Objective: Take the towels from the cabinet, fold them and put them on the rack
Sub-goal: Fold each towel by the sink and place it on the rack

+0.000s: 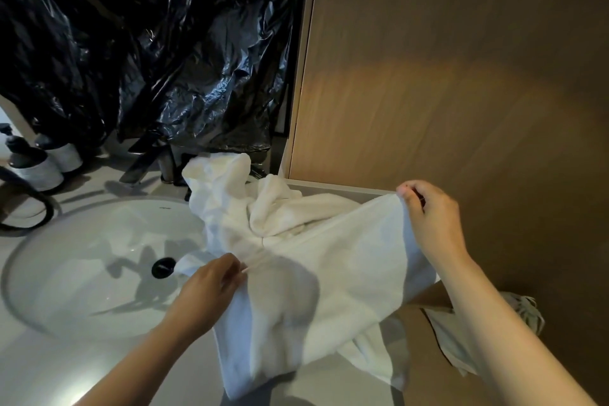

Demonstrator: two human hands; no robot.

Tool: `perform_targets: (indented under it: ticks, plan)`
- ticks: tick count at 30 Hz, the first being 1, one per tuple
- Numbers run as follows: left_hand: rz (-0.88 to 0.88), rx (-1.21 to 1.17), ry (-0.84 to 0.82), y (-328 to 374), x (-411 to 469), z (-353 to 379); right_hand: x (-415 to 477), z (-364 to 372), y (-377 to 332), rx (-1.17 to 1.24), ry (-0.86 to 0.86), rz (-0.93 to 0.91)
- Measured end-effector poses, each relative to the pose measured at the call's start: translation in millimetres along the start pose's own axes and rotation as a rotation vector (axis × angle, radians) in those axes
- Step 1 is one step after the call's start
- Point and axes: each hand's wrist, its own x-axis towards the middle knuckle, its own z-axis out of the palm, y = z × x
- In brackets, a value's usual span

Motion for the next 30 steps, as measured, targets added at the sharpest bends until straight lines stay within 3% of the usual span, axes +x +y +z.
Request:
perform_targets:
  ticks: [4, 9, 15, 23, 30]
  plan:
    - [-0.052, -0.088, -0.172, 3, 0, -6, 1, 3, 6, 0.009, -0.005, 0.017]
    - [-0.071, -0.313, -0.115, -4, 1, -30, 1, 2, 13, -0.028, -0.015, 0.002]
    - [-0.077, -0.011, -0.094, -12, 17, -24, -8, 9, 17, -0.073, -0.065, -0.014]
    - [-0.074, -0.271, -0.107, -20, 7, -24, -15, 8, 22, 0.006, -0.038, 0.025]
    - [-0.023, -0.142, -0.176, -20, 0, -29, -15, 10, 23, 0.177, -0.021, 0.184]
